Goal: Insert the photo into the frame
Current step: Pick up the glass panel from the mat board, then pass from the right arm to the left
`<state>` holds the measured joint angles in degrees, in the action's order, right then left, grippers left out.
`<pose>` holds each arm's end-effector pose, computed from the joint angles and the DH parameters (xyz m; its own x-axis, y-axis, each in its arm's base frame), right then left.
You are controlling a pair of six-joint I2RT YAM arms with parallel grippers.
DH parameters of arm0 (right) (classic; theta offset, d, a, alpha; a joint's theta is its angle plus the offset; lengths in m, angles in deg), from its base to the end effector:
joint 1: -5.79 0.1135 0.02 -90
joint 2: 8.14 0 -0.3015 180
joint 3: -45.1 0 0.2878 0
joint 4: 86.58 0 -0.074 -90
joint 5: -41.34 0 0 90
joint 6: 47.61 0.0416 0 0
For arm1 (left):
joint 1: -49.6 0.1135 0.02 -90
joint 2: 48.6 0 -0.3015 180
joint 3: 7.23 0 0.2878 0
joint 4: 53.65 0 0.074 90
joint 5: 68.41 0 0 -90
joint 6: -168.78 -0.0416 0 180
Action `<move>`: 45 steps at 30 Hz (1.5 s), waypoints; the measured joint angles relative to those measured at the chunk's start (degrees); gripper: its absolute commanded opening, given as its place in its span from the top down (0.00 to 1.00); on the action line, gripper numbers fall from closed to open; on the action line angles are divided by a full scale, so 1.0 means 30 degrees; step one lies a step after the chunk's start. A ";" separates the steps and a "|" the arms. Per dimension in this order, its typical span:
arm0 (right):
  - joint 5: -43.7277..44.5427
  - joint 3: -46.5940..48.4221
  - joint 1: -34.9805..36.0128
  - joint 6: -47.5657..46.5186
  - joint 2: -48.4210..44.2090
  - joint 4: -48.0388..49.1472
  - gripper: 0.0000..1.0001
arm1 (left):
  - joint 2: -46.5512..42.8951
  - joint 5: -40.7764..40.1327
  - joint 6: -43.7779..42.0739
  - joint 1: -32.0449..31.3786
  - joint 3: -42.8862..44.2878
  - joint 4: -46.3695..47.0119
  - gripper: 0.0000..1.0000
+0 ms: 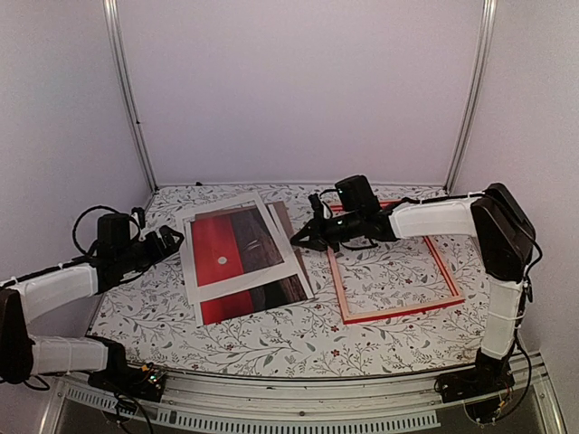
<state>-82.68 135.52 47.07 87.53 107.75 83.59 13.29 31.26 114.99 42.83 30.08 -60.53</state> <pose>0.3604 0.3474 0.1983 -0.9371 -0.0409 -0.3465 -0.3199 0.4971 0.8066 0.2353 -0.0350 0.1997 -0.5709 -0.5187 -0.6365 -0.0976 0.8126 -0.5746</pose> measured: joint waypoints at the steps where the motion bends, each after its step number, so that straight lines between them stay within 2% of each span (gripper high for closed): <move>1: 0.0262 -0.0583 -0.0095 -0.0109 -0.0743 -0.0007 1.00 | -0.0022 0.0007 -0.0007 -0.0051 0.0066 -0.0022 0.00; 5: 0.1712 -0.3147 -0.0605 -0.0641 -0.3337 -0.0670 1.00 | 0.0138 -0.0015 -0.0109 -0.0372 0.0386 -0.0306 0.01; 8: 0.2426 -0.3898 -0.0809 -0.0998 -0.4102 -0.1588 1.00 | 0.0386 -0.0102 -0.0270 -0.0780 0.0721 -0.0561 0.01; 19: 0.5632 -0.6258 -0.3541 -0.3388 -1.0091 -0.7949 1.00 | 0.1996 -0.1749 -0.0852 -0.3381 0.2499 -0.1341 0.02; 33: 0.7686 -0.7286 -0.7512 -0.7125 -1.2080 -1.3318 1.00 | 0.4320 -0.3009 -0.1319 -0.5858 0.4590 -0.1537 0.02; 38: 0.6943 -0.7788 -0.8072 -0.8291 -1.2174 -1.3406 1.00 | 0.5268 -0.3439 -0.1457 -0.6732 0.5158 -0.1537 0.02; 45: 0.3672 -0.8983 -0.8087 -0.8284 -1.2021 -1.1723 1.00 | 0.6579 -0.3220 -0.1435 -0.7912 0.5610 -0.1479 0.02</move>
<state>-71.66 108.57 22.81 62.68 71.69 48.42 33.03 21.60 110.68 19.10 46.91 -64.97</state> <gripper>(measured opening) 0.007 0.979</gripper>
